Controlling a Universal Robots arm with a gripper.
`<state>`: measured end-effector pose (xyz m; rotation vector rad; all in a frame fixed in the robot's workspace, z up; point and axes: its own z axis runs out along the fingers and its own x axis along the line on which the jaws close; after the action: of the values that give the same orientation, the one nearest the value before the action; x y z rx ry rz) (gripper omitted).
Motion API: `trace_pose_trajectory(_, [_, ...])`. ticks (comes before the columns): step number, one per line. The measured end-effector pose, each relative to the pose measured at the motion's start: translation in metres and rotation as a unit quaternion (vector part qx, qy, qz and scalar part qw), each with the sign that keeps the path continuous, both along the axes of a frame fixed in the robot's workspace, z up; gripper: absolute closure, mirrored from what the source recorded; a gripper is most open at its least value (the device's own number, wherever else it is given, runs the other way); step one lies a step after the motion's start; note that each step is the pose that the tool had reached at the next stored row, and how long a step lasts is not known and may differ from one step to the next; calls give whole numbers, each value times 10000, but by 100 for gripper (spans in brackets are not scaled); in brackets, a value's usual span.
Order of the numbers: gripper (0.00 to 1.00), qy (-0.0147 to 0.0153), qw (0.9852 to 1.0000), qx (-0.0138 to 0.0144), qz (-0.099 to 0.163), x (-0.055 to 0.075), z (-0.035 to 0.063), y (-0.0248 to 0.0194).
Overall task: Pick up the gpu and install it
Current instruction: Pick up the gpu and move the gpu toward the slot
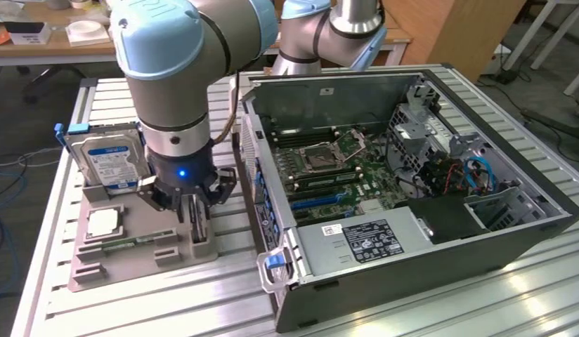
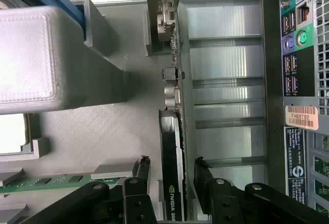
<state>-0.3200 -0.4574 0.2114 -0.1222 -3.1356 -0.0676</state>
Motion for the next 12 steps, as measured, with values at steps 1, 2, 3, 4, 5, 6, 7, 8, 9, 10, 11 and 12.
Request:
trace_pose_trajectory(1, [53, 0, 10000, 0, 0, 0, 0, 0])
trace_pose_trajectory(2, [53, 0, 10000, 0, 0, 0, 0, 0])
trace_pose_trajectory(3, [53, 0, 10000, 0, 0, 0, 0, 0])
trace_pose_trajectory(4, [53, 0, 10000, 1, 0, 0, 0, 0])
trace_pose_trajectory(5, [53, 0, 10000, 0, 0, 0, 0, 0])
trace_pose_trajectory(6, [53, 0, 10000, 0, 0, 0, 0, 0])
trace_pose_trajectory(7, [53, 0, 10000, 0, 0, 0, 0, 0])
trace_pose_trajectory(8, [53, 0, 10000, 0, 0, 0, 0, 0])
trace_pose_trajectory(9, [53, 0, 10000, 0, 0, 0, 0, 0])
trace_pose_trajectory(10, [53, 0, 10000, 1, 0, 0, 0, 0])
trace_pose_trajectory(11, [53, 0, 10000, 0, 0, 0, 0, 0])
trace_pose_trajectory(12, [53, 0, 10000, 0, 0, 0, 0, 0])
